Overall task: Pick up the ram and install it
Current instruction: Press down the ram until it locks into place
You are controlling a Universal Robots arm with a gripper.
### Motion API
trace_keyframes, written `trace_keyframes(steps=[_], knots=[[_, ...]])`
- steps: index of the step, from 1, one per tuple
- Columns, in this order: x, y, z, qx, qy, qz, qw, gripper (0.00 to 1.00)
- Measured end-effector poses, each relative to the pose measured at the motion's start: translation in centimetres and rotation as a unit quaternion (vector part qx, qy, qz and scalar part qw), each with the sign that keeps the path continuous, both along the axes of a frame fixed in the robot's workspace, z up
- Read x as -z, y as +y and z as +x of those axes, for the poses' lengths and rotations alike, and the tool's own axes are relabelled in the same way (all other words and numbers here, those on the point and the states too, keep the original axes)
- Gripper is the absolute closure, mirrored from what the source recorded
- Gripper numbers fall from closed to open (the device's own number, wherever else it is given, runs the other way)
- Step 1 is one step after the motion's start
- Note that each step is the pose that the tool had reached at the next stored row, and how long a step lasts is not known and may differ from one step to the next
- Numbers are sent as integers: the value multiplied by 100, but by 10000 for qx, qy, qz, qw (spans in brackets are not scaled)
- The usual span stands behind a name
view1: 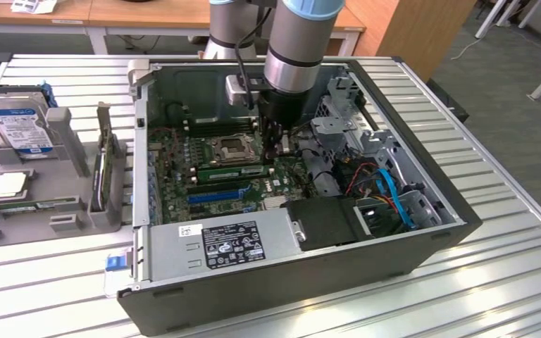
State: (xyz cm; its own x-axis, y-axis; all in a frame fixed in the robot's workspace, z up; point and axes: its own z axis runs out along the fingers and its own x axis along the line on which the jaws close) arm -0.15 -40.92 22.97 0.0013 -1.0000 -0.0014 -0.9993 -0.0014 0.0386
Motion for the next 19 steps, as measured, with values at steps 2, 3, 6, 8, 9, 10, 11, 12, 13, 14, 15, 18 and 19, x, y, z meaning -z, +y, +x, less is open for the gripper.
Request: trace_keyframes(steps=[2, 3, 6, 8, 9, 10, 11, 12, 13, 14, 15, 18, 19], knots=[[2, 0, 0, 0, 0, 1, 10000, 90], [5, 0, 0, 0, -1, 2, 10000, 90], [14, 0, 0, 0, 0, 1, 10000, 90], [18, 0, 0, 0, 0, -1, 10000, 90], [18, 0, 0, 0, 0, -1, 10000, 90], [18, 0, 0, 0, 0, -1, 10000, 90], [18, 0, 0, 0, 0, 0, 10000, 90], [19, 0, 0, 0, 0, 0, 10000, 90], [19, 0, 0, 0, 0, 0, 10000, 90], [21, 0, 0, 0, 0, 1, 10000, 90], [24, 0, 0, 0, -1, 2, 10000, 90], [31, 0, 0, 0, 0, 0, 10000, 90], [32, 0, 0, 0, 0, 0, 10000, 90]])
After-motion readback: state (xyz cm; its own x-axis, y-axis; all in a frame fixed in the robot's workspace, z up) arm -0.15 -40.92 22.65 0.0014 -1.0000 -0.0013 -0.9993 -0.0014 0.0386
